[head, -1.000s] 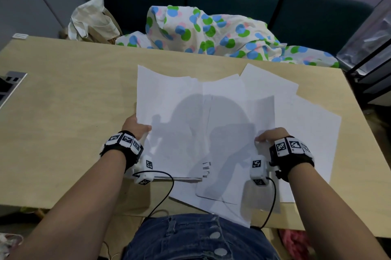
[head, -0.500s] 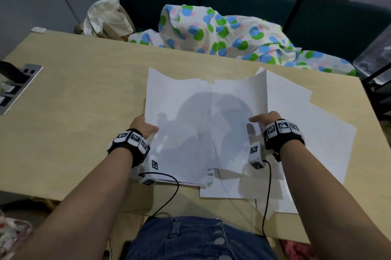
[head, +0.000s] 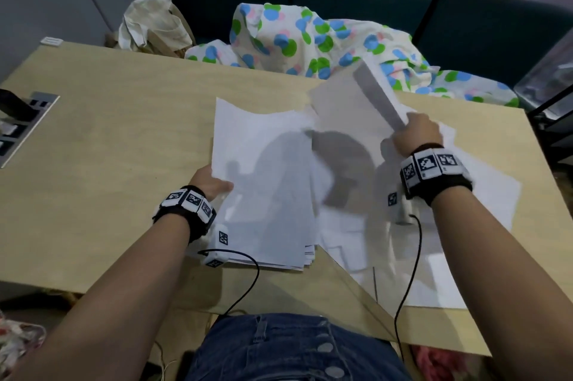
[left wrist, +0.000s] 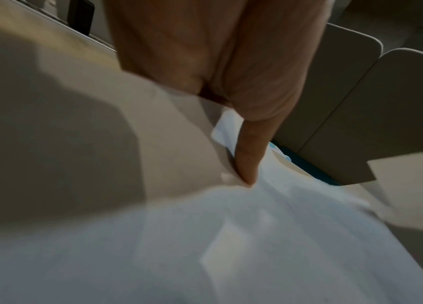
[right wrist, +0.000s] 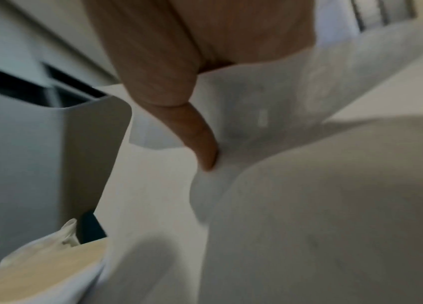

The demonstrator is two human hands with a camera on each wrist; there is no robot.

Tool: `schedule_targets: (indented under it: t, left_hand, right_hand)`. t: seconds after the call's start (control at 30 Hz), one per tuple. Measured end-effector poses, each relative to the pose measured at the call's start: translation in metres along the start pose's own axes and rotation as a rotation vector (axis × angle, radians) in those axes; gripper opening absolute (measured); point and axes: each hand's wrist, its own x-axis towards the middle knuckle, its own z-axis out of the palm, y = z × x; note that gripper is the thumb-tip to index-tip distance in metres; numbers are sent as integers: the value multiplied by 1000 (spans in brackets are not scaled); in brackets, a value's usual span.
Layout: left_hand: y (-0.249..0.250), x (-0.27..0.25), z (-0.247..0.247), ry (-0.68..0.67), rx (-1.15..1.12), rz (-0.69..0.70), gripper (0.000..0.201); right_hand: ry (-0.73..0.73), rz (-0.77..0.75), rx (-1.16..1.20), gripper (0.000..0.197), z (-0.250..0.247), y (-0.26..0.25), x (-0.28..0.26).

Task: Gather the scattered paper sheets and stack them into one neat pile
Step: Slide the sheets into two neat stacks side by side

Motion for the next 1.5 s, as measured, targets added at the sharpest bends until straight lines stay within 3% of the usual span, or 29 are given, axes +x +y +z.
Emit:
schedule_targets:
  t: [0.13,0.23,0.37,0.43,0.5,0.57,0.63,0.73,0.9,1.07,1.17,1.3,1.4,1.5]
  left_hand:
    - [6,-1,-3,-60,4,26,44]
    - [12,-1,2,-123,-65,29,41]
    - [2,10,11,-160,-243,-78,54]
    - [-7,19,14,-176,-389,-171,72]
    - [-7,16,14,-213,-480,-211,75]
    - [1,8,12,-249,-505,-207,75]
    - [-7,17,9,-239,-484,-191,92]
    - [-35,54,9,-258,-529,-151,106]
    - [20,-8,5,-292,-555,-149,82]
    - [12,4,3,-325,-553,-181,85]
    - [12,0,7,-305,-460,-199,69]
    - [9,5,10,-246,-266,-117,49]
    - [6,10,10,-250,-248,-105,49]
    - [10,5,11,-270,-264,-98,50]
  right_hand:
    - [286,-165,-3,30,-46,-27,-7]
    - [354,-217,205,31,-67,-40,-12]
    - [229,-215,373,25,-51,-43,-2]
    - [137,-129,427,20,-23,-41,1]
    - [18,-21,451,23,9,-38,-2]
    - [-108,73,426,31,35,-36,-5]
    - [-201,121,439,36,50,-38,-9]
    - [-235,73,423,37,47,-53,-8]
    - [-123,-12,437,34,23,-77,9]
    - [-273,64,335,38,59,-65,7]
    - [-360,45,322,30,89,-54,-9]
    - [-309,-4,240,33,100,-40,-20]
    - [-241,15,275,35,97,-27,-17]
    - [-268,-7,346,36,97,-20,-21]
